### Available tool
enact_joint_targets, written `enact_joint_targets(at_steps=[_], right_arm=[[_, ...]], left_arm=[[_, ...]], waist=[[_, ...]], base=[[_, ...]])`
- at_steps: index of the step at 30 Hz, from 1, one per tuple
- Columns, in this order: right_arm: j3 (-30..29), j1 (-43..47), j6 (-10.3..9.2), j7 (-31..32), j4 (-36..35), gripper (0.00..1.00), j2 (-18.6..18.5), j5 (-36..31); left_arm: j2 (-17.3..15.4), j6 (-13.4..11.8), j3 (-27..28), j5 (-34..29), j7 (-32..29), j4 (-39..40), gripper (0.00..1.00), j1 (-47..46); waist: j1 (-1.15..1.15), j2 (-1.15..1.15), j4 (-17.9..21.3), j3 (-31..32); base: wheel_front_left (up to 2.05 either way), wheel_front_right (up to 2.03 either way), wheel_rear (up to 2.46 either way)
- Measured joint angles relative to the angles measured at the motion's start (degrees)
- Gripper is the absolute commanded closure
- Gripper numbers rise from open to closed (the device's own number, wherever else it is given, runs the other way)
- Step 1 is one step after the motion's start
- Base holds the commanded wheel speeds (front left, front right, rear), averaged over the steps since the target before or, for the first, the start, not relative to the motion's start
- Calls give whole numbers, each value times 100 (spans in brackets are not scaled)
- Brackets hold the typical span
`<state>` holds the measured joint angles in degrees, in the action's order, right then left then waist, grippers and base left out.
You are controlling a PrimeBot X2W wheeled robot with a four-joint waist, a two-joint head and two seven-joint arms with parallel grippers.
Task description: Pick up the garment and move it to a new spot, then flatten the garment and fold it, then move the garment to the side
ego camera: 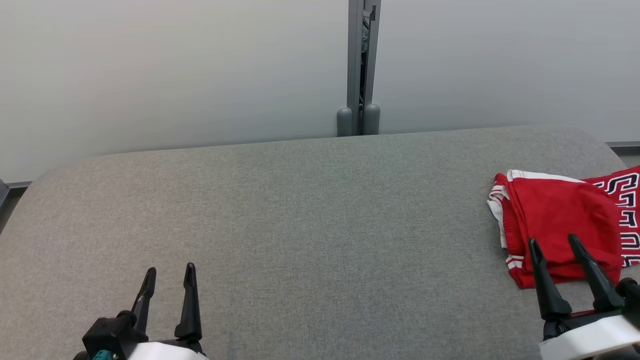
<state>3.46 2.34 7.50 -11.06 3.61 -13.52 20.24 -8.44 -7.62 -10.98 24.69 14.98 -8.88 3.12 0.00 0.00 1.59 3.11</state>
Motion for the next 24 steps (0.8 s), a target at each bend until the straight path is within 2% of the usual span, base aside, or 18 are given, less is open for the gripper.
enact_joint_targets(at_steps=[18,19,24], right_arm=[[89,-37,0,73,-48,0,69,-11],[98,-23,0,70,-19,100,88,-8],[141,179,0,94,226,100,252,81]], left_arm=[[160,156,156,-157,0,-137,0,10],[174,153,149,-151,-10,-171,100,18],[254,155,123,-69,-81,-414,100,190]], waist=[[0,0,-43,45],[0,0,-44,46],[0,0,-46,43]], base=[[0,0,0],[0,0,0],[0,0,0]])
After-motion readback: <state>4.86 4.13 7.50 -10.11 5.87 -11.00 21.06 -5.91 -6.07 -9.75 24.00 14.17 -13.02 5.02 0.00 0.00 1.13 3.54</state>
